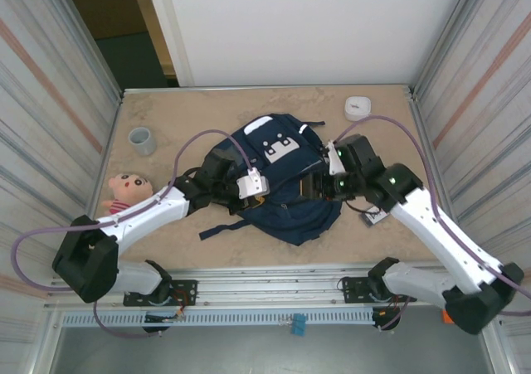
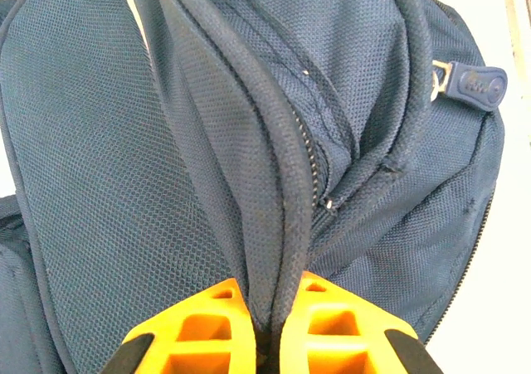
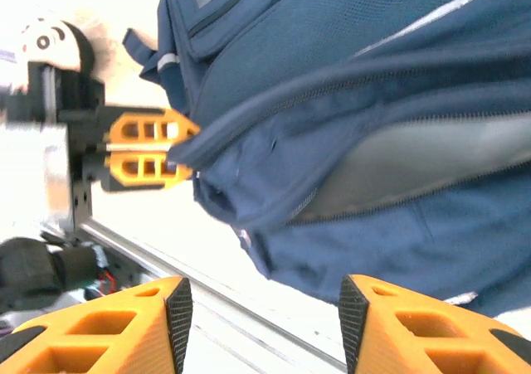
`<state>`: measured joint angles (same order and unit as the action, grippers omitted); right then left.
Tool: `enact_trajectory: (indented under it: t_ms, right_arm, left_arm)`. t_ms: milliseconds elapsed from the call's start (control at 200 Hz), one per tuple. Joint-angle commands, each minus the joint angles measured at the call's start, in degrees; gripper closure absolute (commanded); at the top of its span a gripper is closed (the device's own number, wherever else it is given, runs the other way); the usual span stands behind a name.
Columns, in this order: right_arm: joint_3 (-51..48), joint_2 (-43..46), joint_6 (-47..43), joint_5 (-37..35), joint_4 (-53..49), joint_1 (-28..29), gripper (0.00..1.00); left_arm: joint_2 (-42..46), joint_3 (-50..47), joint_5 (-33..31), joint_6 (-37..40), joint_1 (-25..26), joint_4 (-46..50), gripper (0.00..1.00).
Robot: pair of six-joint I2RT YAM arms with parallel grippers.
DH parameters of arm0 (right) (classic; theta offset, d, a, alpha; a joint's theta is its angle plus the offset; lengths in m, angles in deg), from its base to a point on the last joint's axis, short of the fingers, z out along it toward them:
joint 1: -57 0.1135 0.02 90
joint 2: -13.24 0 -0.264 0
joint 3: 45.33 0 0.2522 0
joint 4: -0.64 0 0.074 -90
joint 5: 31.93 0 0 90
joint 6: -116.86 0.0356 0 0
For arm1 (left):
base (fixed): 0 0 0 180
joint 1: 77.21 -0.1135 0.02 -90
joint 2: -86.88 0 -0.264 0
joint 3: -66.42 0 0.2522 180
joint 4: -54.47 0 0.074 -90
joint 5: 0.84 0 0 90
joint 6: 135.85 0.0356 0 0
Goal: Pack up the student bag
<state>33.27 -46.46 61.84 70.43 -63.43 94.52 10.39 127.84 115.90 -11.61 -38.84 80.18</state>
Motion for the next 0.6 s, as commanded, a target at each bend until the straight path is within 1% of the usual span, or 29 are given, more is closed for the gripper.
enact_trajectory:
  t_ms: [0, 105, 185, 336, 416, 486, 596]
  right_arm:
    - [-0.22, 1.31, 7.72, -15.86, -6.38, 8.46, 0.51]
    - [-1.83, -1.12, 9.86, -17.39, -1.86, 16.0, 0.52]
    - [-0.95, -4.71, 9.67, -17.51, 0.99, 18.38, 0.52]
    - [0.94, -12.01, 7.81, -15.05, 5.21, 18.73, 0.54]
    - [1.74, -15.02, 7.38, -16.43, 4.57, 18.72, 0.56]
    - [2.22, -16.71, 7.13, -18.51, 3.07, 18.71, 0.59]
    - [1.88, -17.64, 6.47, -19.31, 3.3, 18.56, 0.66]
  left_arm:
    - [2.68, 0.4, 3.64, -7.99, -0.08, 0.41, 1.0]
    - [3.07, -0.25, 4.67, -8.77, -0.44, -0.42, 1.0]
    - [2.92, -0.11, 5.16, -8.68, -0.49, -0.36, 1.0]
    - [2.56, 0.59, 6.09, -7.96, -0.57, 0.19, 1.0]
    - [2.5, 0.89, 6.7, -7.82, -0.66, 0.25, 1.0]
    - [2.57, 1.01, 7.06, -7.8, -0.65, 0.26, 1.0]
    - [2.56, 1.03, 7.1, -7.53, -0.91, 0.14, 1.0]
